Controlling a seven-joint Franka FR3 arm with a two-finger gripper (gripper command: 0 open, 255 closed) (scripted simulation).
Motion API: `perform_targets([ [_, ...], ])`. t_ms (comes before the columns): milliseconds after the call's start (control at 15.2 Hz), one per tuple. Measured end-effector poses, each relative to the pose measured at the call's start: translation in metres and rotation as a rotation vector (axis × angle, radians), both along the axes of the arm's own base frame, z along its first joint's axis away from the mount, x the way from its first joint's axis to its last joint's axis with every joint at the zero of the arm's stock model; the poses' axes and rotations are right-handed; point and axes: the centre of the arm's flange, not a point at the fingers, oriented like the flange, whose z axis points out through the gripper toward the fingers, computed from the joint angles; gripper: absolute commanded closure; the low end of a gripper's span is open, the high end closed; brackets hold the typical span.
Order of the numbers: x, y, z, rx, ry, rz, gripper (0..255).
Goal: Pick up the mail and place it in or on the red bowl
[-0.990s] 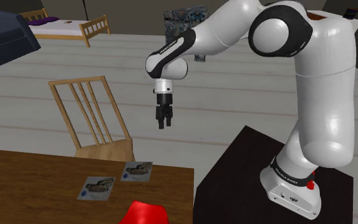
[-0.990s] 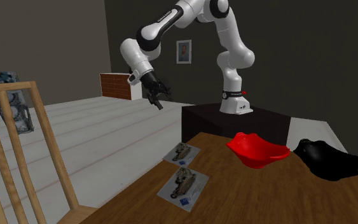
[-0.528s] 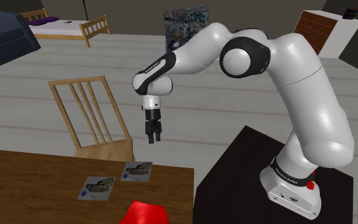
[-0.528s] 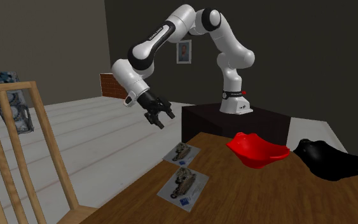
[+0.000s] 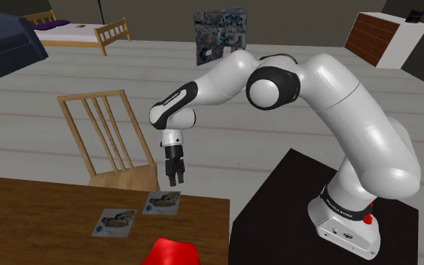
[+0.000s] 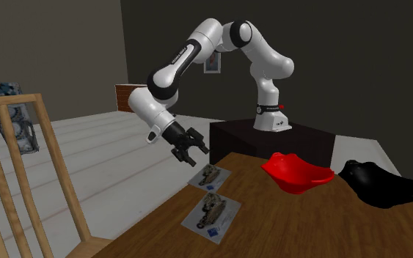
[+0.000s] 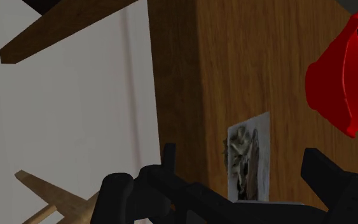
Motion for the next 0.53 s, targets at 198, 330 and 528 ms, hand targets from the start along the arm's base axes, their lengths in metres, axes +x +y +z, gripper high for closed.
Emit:
perform_targets([
  [198,-0.010,0.008,-0.010,0.001,0.001,0.001,0],
  [330,-0.014,0.010,-0.014,0.001,0.001,0.001,0],
  [528,-0.015,0.011,-0.016,0.001,0.000,0.001,0],
])
